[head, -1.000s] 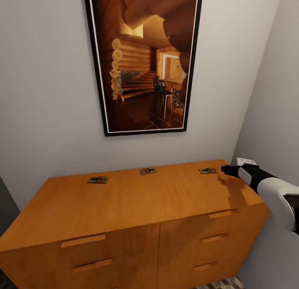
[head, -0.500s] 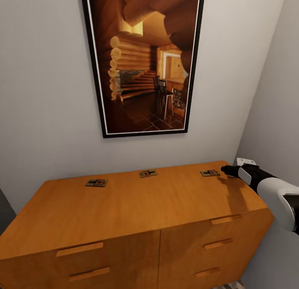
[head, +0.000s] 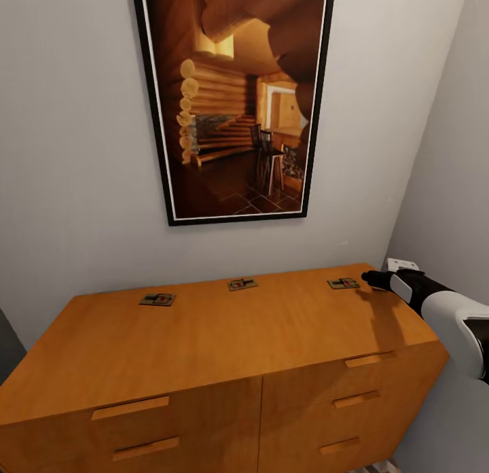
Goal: Take the four mousetraps from the cabinet in the bathroom and place them on the bathroom floor. Make sure all four end up on the same floor surface, and ensure that at least two of them are either under or directly next to the same bathroom sink.
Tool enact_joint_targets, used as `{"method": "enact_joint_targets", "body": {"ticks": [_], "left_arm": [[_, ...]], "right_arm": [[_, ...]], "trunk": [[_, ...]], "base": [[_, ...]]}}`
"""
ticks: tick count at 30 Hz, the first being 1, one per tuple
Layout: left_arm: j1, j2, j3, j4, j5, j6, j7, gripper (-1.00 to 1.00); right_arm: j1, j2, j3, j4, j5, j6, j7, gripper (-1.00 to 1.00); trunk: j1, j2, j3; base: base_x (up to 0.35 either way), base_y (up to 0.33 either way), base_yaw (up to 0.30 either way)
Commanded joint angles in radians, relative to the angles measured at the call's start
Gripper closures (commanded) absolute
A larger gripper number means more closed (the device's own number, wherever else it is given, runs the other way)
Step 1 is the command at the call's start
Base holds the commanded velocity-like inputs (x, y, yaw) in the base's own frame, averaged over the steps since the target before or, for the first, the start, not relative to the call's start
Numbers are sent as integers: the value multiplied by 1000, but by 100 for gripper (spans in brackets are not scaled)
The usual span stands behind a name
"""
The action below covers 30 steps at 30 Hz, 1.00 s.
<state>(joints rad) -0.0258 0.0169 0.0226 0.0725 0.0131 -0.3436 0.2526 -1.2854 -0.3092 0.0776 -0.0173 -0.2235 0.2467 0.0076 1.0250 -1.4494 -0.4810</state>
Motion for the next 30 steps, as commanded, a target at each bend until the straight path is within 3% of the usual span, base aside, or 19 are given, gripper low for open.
{"method": "enact_joint_targets", "body": {"ticks": [1, 30], "left_arm": [[-2, 0, 2, 4, 1, -8, 1, -100], [-2, 0, 2, 4, 1, -8, 0, -100]], "right_arm": [[0, -1, 8, -2, -9, 5, 1, -100], [1, -7, 8, -3, -7, 5, 1, -100]], "trunk": [[0, -1, -1], [0, -1, -1]], "base": [[0, 0, 0], [0, 0, 0]]}}
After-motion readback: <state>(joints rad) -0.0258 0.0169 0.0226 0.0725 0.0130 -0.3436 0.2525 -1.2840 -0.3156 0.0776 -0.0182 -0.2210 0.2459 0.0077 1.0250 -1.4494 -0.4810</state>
